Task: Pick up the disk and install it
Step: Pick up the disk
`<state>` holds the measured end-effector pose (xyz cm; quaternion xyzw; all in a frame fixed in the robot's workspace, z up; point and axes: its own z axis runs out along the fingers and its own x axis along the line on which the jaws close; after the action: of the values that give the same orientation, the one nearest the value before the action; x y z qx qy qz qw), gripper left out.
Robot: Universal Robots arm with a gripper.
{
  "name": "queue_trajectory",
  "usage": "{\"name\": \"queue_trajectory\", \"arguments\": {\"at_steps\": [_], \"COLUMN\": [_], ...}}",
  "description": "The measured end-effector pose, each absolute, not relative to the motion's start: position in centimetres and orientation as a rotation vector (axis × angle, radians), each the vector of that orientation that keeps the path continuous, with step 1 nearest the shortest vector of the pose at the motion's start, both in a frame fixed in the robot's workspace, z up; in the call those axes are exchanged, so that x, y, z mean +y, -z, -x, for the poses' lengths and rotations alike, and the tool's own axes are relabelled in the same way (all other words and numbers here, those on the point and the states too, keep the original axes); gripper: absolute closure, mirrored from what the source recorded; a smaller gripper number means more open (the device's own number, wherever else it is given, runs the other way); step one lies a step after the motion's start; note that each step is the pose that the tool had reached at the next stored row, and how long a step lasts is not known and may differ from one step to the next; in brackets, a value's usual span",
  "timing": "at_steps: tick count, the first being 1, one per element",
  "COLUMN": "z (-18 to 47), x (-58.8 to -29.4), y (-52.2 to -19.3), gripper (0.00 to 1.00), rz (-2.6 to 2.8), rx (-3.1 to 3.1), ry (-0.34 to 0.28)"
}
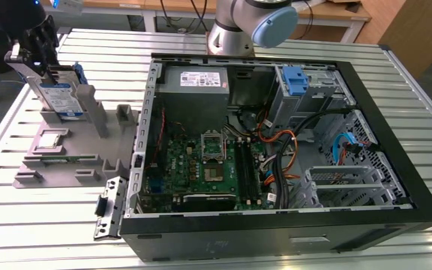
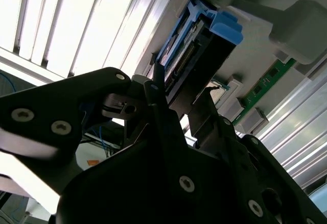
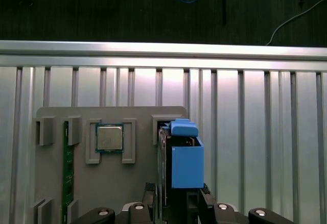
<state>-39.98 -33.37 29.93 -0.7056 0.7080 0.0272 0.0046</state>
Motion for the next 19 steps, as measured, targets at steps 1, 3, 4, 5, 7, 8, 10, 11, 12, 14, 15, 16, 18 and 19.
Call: {"name": "queue_trajectory", "arguments": {"at_steps": [1,3,4,5,7,8,10,11,12,14,15,16,18,19], "z": [39.98,39.98,39.98,39.98,39.98,39.98,39.98,39.98,39.98,39.98,39.98,39.98,39.90,39.82], "x": [-33.37,-33.37,-33.37,-33.37,-33.37,-33.37,-33.37,-33.37,-33.37,-33.37,-33.37,-33.37,-33.38,-33.38], "y": [-29.93,-29.93,-29.96,-30.01,-30.10,-30.10,-30.12,-30.14,-30.14,-30.18,-30.19,-30.20,-30.21,-30.20], "gripper": [0.55,0.55,0.55,0.55,0.55,0.55,0.55,0.55,0.55,0.55,0.55,0.55,0.55,0.55], "rz": [2.210,2.210,2.210,2.211,2.210,2.210,2.210,2.210,2.210,2.210,2.210,2.210,2.211,2.211], "rx": [2.218,2.218,2.218,2.218,2.218,2.218,2.218,2.218,2.218,2.218,2.218,2.218,2.218,2.218], "ry": [-0.085,-0.085,-0.085,-0.085,-0.085,-0.085,-0.085,-0.085,-0.085,-0.085,-0.085,-0.085,-0.085,-0.085]}}
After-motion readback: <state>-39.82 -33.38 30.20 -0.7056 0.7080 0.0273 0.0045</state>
